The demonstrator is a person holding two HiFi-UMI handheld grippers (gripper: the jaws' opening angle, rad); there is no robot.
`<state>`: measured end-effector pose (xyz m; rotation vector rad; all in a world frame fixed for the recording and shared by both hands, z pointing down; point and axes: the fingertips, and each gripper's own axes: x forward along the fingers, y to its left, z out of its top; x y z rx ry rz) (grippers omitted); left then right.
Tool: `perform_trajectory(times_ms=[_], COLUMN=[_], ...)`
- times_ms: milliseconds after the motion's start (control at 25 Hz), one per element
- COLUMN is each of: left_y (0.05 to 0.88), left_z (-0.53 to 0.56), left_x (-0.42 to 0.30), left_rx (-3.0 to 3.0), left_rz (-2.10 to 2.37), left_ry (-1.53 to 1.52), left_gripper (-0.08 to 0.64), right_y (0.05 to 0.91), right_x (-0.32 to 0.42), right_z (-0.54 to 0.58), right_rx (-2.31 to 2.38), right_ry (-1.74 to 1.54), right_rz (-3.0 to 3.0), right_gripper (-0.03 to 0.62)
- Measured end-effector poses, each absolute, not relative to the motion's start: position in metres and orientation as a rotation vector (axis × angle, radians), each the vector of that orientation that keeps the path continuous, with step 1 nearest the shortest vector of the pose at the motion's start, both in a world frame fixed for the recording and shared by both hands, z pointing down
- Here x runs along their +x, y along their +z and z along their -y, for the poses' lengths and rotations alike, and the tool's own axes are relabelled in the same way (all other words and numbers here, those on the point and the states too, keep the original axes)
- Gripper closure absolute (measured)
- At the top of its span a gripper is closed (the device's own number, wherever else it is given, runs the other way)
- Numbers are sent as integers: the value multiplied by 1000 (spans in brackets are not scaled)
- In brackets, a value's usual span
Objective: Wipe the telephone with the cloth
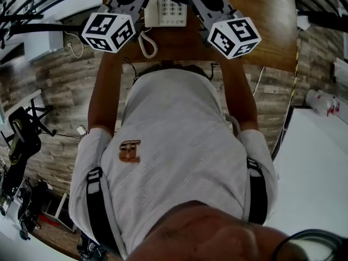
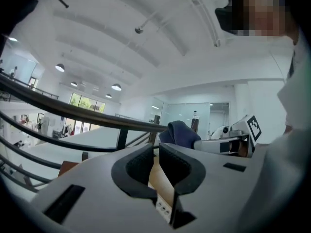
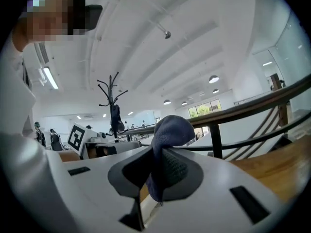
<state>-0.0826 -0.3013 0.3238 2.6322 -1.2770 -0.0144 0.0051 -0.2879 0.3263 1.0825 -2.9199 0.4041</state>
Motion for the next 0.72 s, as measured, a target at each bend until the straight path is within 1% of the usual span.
perform_trajectory(times_ms=[360, 720], left_y=[271, 257], left_z=[282, 271], left_x=[-81, -81], left_rx=[2796, 2838], left_rz=[1432, 1449], left_ry=[-117, -189], left_gripper=[538, 541], right_y=[276, 260], right_x=[0, 0], right_z=[275, 260], right_rx=[1015, 1007], right_ry=[149, 15], right_rz=[3092, 3152], right_gripper=[532, 532])
